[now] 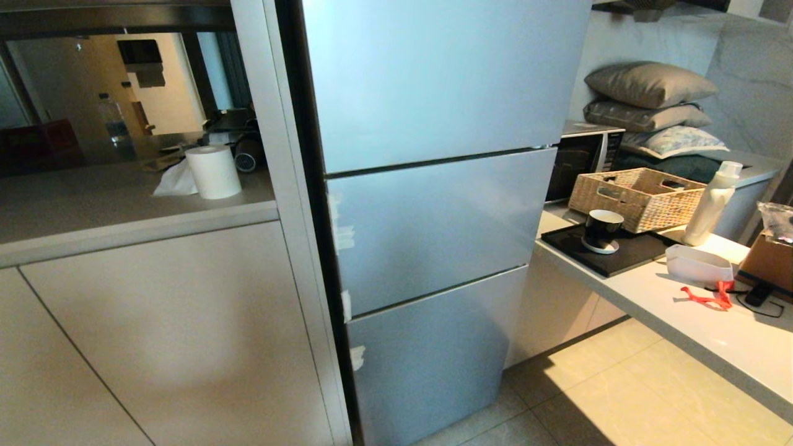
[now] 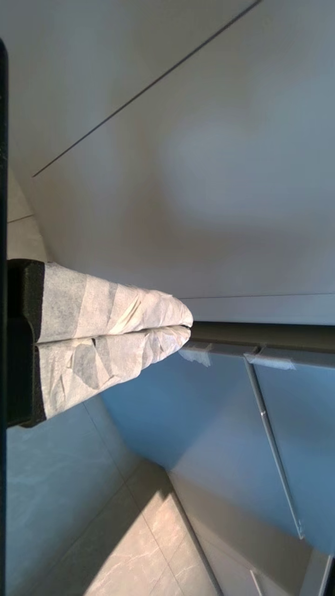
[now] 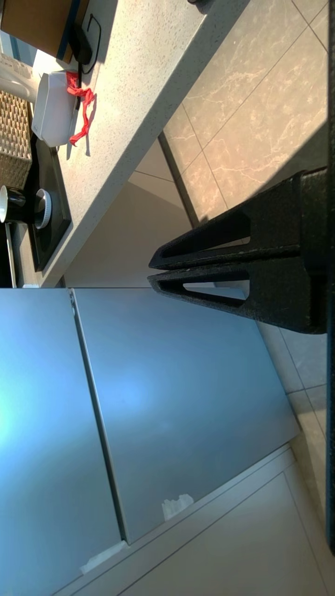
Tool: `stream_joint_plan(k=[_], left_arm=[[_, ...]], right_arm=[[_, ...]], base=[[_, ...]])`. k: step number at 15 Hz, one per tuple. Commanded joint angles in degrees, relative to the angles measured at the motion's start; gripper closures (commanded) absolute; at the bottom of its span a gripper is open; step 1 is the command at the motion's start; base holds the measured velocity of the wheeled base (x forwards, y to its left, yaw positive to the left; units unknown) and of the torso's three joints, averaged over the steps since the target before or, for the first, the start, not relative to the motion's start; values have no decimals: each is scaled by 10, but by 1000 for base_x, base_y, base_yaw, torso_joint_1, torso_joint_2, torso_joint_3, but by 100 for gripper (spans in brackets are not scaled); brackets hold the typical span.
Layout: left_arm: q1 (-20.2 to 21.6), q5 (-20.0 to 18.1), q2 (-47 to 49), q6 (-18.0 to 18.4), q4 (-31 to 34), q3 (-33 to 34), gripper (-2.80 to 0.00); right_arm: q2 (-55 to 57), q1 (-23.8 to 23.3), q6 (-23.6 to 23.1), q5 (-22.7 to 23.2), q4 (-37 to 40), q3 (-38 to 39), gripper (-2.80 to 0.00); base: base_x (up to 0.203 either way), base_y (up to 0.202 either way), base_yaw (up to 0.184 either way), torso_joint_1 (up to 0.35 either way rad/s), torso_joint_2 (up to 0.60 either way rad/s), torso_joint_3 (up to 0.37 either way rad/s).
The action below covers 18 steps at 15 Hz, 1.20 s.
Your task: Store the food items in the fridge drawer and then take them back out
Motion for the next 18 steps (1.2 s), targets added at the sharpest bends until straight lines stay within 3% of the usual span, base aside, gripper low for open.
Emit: stream_joint_plan(k=[1,3,7,14,18], left_arm=[[0,-20,41,-8,-30,-49,0],[-1,-37,94,-26,-40,-68,0],[-2,-101,329,-124,-131,-94,0],[-2,-139,849,-268,-509,-152,0],[-5,-145,1064,-355,-674,-272,0]], right_arm=[[1,0,0,0,0,0,0],[1,0,0,0,0,0,0],[1,0,0,0,0,0,0],[1,0,0,0,0,0,0],[1,0,0,0,0,0,0]], base=[[0,0,0,0,0,0],[0,0,0,0,0,0],[0,0,0,0,0,0],[0,0,0,0,0,0],[0,0,0,0,0,0]])
